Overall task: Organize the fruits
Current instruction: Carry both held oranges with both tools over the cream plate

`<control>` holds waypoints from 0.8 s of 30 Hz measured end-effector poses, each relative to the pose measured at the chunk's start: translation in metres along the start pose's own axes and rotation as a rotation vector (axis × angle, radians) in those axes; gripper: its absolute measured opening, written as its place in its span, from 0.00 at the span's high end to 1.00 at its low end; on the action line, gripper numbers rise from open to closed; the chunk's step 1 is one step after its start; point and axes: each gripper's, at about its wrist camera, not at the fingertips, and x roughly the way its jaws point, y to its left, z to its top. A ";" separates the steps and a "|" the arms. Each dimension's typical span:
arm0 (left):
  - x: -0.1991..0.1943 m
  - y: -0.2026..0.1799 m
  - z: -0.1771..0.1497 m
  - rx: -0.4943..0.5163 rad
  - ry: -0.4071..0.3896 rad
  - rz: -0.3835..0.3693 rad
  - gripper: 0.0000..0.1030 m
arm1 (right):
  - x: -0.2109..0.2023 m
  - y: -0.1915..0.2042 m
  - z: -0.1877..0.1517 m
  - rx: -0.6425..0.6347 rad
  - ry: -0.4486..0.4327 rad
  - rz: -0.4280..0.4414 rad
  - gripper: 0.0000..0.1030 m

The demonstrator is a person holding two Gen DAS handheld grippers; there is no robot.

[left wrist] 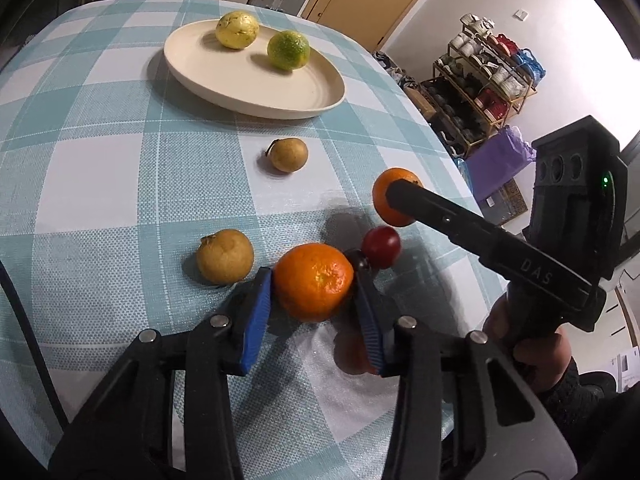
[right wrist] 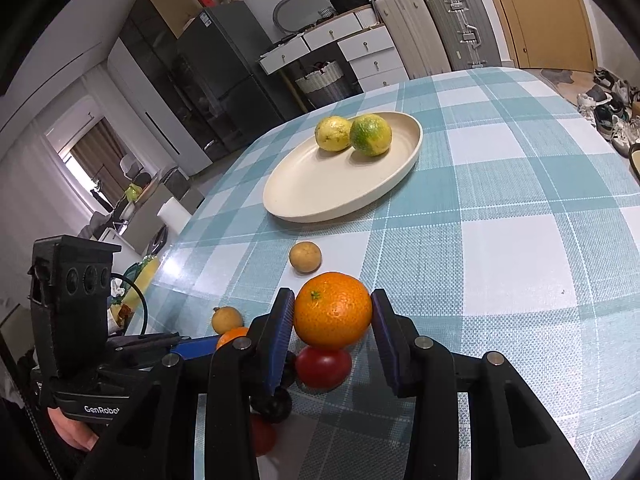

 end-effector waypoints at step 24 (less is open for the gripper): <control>-0.027 0.013 0.040 -0.017 -0.066 -0.045 0.63 | 0.011 0.010 0.029 -0.053 -0.015 0.000 0.61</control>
